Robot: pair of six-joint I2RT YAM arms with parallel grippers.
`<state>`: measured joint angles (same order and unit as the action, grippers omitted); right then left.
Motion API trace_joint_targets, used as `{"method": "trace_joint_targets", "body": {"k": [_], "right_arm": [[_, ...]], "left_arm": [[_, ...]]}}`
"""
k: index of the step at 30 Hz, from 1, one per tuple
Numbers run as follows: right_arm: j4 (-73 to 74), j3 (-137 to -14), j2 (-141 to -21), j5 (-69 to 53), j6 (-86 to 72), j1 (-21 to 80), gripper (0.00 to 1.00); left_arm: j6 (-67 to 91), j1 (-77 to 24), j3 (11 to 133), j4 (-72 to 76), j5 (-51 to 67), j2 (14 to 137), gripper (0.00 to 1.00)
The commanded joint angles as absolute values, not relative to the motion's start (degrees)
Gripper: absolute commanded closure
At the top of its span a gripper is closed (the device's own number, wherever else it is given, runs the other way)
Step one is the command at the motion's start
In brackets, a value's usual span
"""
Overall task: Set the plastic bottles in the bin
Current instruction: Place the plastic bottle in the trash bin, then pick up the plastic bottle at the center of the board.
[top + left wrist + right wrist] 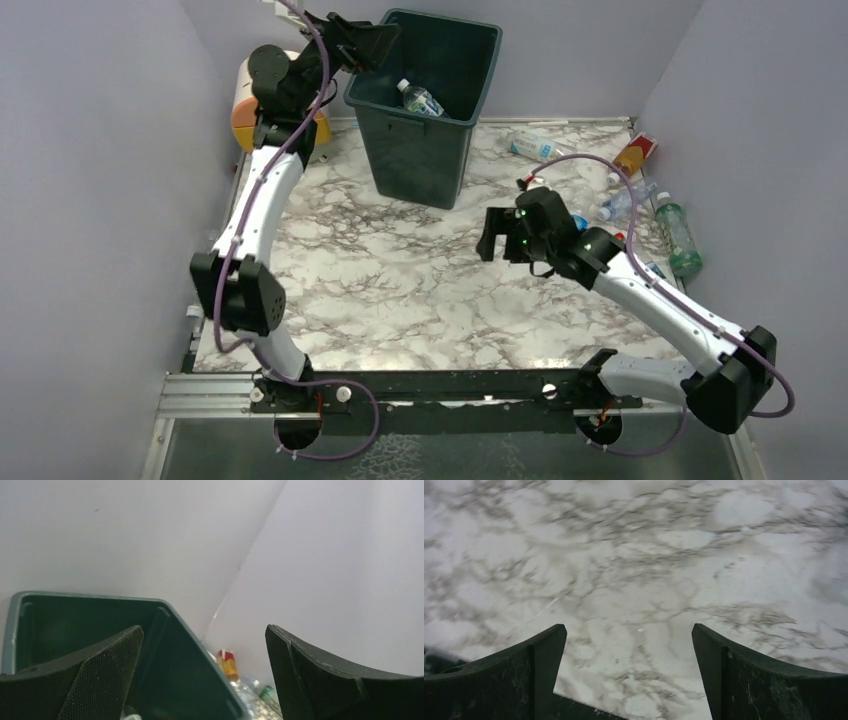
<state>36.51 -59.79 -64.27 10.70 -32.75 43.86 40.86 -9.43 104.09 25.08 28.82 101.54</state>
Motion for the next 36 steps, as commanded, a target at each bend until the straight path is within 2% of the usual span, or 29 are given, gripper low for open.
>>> {"method": "trace_joint_targets", "body": {"k": [1, 4, 8, 17, 25, 36], "right_arm": [[31.8, -54.3, -66.9, 4.3, -29.2, 27.6, 0.01], [29.8, -53.4, -69.5, 4.0, -27.6, 18.1, 0.01], [27.6, -54.8, -74.2, 6.7, -26.3, 11.8, 0.01], [25.0, -59.7, -88.9, 19.3, -24.8, 8.7, 0.01], [24.9, -63.2, -93.8, 24.3, -24.4, 8.3, 0.01], [25.2, -71.6, -103.1, 23.1, -22.7, 5.0, 0.01]], "left_arm": [[39.7, -9.1, 96.0, 21.3, 33.1, 86.3, 0.01], [39.0, -9.1, 85.9, 17.1, 33.0, 78.3, 0.01], [39.0, -9.2, 69.8, 13.5, 32.2, 68.9, 0.01], [37.7, -9.2, 47.1, 4.1, 31.5, 56.6, 0.01], [37.6, -9.2, 42.3, 3.5, 33.7, 55.0, 0.01], [37.8, -9.2, 42.6, 3.2, 35.7, 55.2, 0.01]]}}
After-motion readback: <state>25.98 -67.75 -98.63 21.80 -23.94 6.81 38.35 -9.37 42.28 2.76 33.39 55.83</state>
